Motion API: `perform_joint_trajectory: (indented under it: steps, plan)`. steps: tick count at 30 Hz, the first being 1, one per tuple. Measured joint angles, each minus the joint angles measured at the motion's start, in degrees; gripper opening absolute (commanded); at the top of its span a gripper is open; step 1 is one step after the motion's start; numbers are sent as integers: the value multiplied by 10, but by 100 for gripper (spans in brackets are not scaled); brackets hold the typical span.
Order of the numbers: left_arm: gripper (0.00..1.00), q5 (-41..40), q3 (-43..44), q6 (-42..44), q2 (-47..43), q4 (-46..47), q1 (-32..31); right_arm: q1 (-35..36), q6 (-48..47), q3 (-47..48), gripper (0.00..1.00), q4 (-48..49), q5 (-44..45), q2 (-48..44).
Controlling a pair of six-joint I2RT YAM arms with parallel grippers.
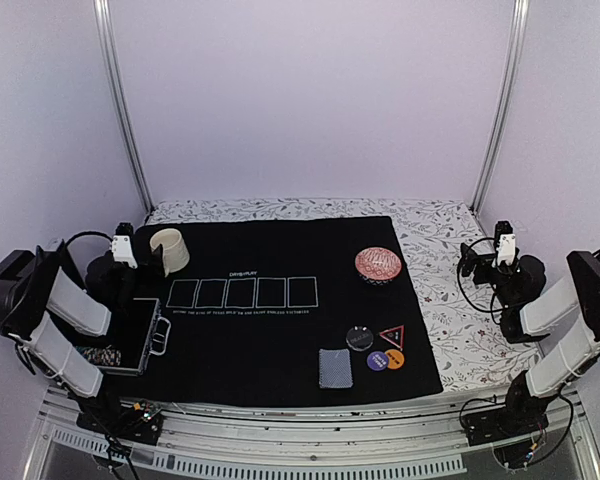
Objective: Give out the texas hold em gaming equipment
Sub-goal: Pick up the all-in button from the poker table mat.
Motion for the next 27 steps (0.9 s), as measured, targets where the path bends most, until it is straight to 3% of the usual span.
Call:
perform_joint_trajectory:
  steps: [6, 11, 19, 23, 27]
  plan:
    - [98, -9, 0, -2, -9, -12, 1, 0, 0, 0, 99, 0, 0, 0]
    - [98, -87, 15, -29, -115, -98, 1, 0, 0, 0, 99, -10, 1, -6]
    - [98, -156, 40, -47, -314, -149, -3, -1, 41, 89, 99, -225, 35, -210]
    - [98, -163, 138, -55, -361, -246, -6, -2, 78, 205, 99, -347, -44, -266]
    - [98, -122, 299, -58, -363, -398, -12, -1, 124, 330, 99, -457, -206, -264]
